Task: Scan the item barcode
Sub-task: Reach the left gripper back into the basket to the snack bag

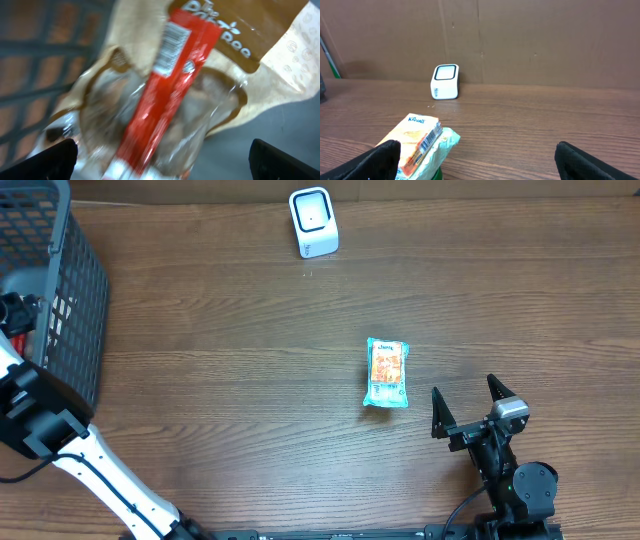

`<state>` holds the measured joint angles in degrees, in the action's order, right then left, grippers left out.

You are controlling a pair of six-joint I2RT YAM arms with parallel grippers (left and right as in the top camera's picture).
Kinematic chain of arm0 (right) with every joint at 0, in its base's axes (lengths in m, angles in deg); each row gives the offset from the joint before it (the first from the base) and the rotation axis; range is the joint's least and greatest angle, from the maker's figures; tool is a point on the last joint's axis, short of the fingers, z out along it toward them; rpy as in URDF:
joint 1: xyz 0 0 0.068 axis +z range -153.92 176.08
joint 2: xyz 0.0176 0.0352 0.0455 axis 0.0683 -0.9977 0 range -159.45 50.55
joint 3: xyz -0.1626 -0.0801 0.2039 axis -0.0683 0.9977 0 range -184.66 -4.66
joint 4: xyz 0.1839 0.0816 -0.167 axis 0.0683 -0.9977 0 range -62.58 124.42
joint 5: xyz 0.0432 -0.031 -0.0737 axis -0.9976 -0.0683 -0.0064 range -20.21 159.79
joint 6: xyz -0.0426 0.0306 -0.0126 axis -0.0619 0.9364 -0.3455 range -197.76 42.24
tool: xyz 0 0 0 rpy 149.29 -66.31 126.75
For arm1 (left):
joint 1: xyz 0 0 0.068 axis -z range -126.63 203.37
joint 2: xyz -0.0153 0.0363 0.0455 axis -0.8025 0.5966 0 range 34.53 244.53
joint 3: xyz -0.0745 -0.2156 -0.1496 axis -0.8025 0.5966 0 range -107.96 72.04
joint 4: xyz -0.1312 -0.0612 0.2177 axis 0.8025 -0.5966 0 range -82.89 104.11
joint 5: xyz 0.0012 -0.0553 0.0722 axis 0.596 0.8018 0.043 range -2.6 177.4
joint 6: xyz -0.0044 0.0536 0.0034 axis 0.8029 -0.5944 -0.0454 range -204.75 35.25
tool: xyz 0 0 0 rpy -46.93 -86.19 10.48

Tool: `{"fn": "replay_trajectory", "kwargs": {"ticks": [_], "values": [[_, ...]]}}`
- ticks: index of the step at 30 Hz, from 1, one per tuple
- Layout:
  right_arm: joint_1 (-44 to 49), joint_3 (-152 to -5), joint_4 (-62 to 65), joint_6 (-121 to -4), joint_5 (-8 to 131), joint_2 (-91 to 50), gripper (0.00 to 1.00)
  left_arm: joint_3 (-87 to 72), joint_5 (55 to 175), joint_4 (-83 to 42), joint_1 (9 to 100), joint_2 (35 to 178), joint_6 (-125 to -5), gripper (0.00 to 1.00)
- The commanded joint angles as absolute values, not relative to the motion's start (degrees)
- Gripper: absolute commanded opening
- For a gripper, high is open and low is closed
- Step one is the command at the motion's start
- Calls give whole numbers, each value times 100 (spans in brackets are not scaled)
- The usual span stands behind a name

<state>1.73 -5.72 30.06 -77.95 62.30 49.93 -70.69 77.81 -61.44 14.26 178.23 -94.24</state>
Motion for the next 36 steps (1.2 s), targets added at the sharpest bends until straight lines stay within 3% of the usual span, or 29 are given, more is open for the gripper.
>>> {"fn": "replay_trajectory", "kwargs": {"ticks": [1,10,11,17,22,27,36], "values": [[151,-511,3024,-7775,6261,5039,100,-7050,8170,-6072,1398,18159,-9901,100],[151,-511,3024,-7775,6261,5039,100,-7047,8092,-6131,1354,18776,-9907,98],[151,-511,3024,-7775,6261,5039,100,-7047,8085,-6151,1352,18789,-9897,94],[151,-511,3024,-7775,6261,5039,100,-7047,8085,-6210,1350,18811,-9892,50],[151,-511,3024,-7775,6261,5039,100,-7050,8221,-6245,1352,18811,-9765,32],[151,-511,3024,-7775,6261,5039,100,-7069,8559,-6258,1358,18723,-9516,4],[151,-511,3024,-7775,6261,5039,100,-7262,8605,-6203,1365,17827,-9042,4]]}}
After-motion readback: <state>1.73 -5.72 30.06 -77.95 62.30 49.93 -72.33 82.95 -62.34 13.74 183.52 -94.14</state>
